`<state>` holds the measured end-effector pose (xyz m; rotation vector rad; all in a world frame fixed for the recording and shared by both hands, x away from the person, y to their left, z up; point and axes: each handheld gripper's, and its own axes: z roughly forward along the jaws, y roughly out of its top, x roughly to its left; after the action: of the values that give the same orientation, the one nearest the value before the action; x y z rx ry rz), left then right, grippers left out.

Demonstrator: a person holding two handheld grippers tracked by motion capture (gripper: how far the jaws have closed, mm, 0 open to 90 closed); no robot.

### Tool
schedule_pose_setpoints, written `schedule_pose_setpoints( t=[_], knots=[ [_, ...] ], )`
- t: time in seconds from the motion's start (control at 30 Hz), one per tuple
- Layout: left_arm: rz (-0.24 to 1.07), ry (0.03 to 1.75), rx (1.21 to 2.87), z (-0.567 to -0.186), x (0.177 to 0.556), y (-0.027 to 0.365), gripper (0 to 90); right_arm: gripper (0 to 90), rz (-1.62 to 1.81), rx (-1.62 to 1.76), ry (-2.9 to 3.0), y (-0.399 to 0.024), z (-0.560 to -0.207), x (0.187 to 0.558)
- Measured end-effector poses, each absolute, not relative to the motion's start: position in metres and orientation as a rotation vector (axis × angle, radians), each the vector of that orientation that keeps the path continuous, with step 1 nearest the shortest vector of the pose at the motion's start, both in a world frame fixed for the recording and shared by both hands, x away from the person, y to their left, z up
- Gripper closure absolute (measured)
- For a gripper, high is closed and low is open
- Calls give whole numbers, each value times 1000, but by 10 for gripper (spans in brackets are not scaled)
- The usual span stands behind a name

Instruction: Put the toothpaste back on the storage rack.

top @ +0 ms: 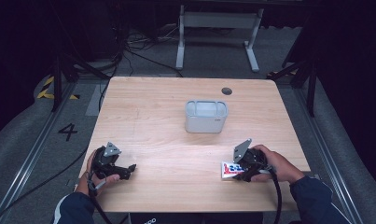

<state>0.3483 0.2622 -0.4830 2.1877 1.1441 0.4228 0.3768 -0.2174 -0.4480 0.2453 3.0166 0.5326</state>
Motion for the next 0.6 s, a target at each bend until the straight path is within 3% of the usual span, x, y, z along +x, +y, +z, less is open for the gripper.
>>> schedule_pose_setpoints(
  t=[0.6],
  knots=[
    [415,1137,2196,-483,348,263,5,569,855,365,2907,-246,-441,377]
  ],
)
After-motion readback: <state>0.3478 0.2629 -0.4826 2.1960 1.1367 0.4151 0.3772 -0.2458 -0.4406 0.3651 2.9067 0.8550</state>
